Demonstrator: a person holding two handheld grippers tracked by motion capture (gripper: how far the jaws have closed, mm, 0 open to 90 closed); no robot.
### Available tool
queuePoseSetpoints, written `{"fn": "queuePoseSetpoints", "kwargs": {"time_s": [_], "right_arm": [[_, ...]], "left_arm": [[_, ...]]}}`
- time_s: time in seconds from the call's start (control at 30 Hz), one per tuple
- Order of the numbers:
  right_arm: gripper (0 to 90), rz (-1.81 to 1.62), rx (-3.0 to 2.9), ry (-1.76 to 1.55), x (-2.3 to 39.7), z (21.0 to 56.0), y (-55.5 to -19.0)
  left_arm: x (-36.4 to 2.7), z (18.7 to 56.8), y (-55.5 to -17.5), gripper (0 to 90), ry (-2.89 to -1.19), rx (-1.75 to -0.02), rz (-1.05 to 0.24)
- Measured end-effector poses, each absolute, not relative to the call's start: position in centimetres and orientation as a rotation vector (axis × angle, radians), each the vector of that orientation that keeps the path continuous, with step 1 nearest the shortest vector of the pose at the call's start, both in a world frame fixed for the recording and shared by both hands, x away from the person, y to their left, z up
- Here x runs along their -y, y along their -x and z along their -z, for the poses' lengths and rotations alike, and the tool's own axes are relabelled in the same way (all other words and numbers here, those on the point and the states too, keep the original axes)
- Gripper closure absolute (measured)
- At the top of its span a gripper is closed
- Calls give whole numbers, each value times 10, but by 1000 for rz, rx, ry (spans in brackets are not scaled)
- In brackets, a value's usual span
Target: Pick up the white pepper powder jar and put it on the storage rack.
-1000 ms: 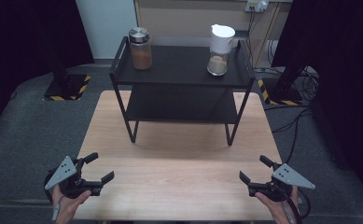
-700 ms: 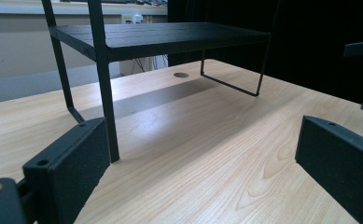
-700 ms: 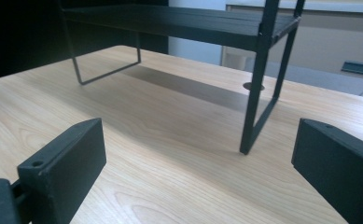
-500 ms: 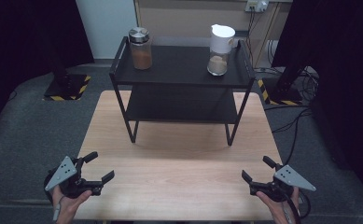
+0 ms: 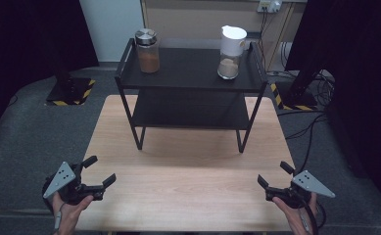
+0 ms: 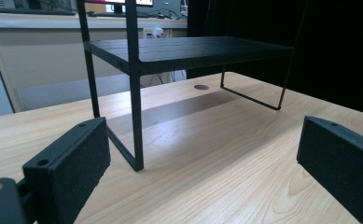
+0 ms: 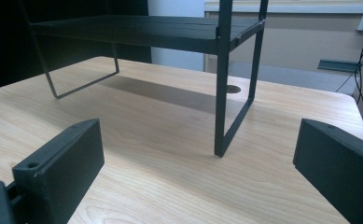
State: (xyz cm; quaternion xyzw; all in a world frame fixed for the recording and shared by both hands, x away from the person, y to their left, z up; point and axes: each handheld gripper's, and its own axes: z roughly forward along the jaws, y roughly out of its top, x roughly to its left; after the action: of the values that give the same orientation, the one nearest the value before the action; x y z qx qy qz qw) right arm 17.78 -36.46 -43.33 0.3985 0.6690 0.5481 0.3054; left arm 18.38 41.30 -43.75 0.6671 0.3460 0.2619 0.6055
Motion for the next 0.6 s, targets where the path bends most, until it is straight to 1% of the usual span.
{"fn": "queuePoseSetpoints", "kwargs": {"time_s": [0.6], "right_arm": [[23,-1453,-1766,-1061,367,434,-179]], "left_arm": [[-416,438,-182,16,-1534,-807,-616]]}}
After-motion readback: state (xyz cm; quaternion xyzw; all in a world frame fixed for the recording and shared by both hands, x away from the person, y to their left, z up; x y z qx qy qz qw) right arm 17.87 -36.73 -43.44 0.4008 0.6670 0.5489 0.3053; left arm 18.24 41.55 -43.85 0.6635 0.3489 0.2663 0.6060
